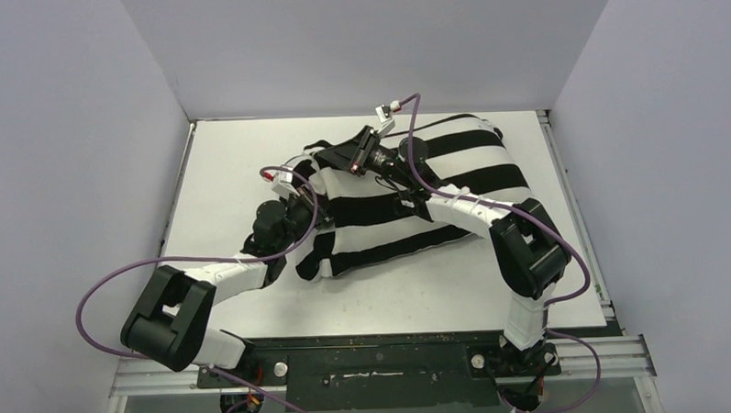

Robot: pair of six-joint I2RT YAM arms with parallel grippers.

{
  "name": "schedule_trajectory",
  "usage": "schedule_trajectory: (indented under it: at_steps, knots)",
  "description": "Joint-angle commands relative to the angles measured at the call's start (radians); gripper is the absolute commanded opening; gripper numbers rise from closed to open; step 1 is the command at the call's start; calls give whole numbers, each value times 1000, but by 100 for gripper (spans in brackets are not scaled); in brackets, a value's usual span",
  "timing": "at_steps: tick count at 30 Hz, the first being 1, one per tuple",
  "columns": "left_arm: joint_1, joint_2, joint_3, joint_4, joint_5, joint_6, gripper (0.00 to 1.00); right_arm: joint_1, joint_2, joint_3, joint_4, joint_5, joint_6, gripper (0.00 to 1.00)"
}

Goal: Put the pillow into the pillowcase
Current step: Stuff the pillow into the pillowcase.

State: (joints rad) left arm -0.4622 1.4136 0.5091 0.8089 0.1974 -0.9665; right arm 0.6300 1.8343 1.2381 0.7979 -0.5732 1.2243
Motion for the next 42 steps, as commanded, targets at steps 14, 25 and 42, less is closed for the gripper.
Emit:
schedule_trajectory:
  at_steps: [14, 25, 42]
  knots:
    - [69, -319, 207, -786, -38, 194, 38, -1, -87, -1, -26, 42, -94, 0]
    - [264, -204, 308, -709, -7, 266, 44, -1, -87, 2, -10, 37, -86, 0]
    - [256, -168, 333, -649, -97, 263, 47, 6, -81, 8, -13, 37, -88, 0]
